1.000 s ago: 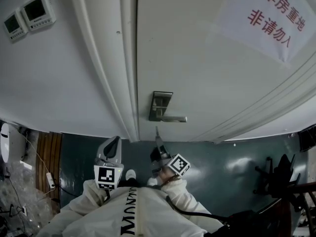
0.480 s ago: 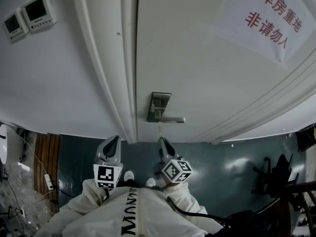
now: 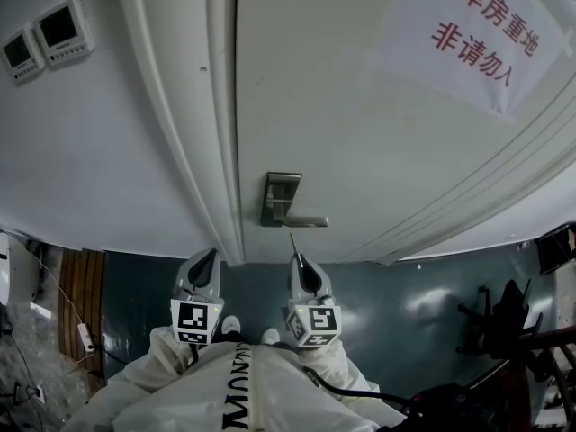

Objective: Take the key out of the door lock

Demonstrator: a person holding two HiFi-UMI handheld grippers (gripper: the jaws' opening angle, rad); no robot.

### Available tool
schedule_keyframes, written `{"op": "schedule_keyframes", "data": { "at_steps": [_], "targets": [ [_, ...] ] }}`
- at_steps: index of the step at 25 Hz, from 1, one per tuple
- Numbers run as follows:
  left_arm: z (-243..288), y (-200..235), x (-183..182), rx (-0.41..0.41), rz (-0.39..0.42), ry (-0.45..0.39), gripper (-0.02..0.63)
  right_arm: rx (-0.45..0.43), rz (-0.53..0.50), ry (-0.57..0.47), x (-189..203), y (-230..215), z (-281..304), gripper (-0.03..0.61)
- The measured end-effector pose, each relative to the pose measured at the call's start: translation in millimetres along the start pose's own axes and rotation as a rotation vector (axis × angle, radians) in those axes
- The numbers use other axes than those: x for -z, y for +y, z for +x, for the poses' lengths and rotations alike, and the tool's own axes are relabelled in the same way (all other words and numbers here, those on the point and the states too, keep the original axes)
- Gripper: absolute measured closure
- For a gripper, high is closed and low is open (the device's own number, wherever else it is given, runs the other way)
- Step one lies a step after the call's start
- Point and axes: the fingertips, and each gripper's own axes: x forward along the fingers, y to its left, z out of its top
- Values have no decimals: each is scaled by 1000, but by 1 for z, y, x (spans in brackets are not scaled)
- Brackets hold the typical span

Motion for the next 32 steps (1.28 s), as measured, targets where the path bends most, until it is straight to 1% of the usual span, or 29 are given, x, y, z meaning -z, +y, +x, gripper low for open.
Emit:
{"op": "schedule_keyframes", "data": {
  "at_steps": [3, 8, 14, 19, 23, 28, 32],
  "targets": [
    [1, -4, -1, -1, -3, 1, 614, 8, -44, -7, -7, -1, -4, 555],
    [1, -7, -1, -10, -2, 3, 614, 4, -76, -17, -11, -2, -5, 555],
    [-4, -8, -3, -36, 11, 9, 614, -23, -66, -17, -13, 1, -8, 554],
    [-19, -15, -9, -76, 44, 18, 614, -39, -47, -19, -13, -4, -18, 555],
    [-35, -22, -8, -108, 76, 27, 614, -72, -38, -32, -15, 0, -26, 555],
    [-55, -32, 1, -94, 73, 33, 614, -67, -42, -41, -9, 7, -45, 554],
    [-71, -37, 3, -57, 67, 7, 614, -35, -51, -33, 0, 16, -62, 554]
  ]
}}
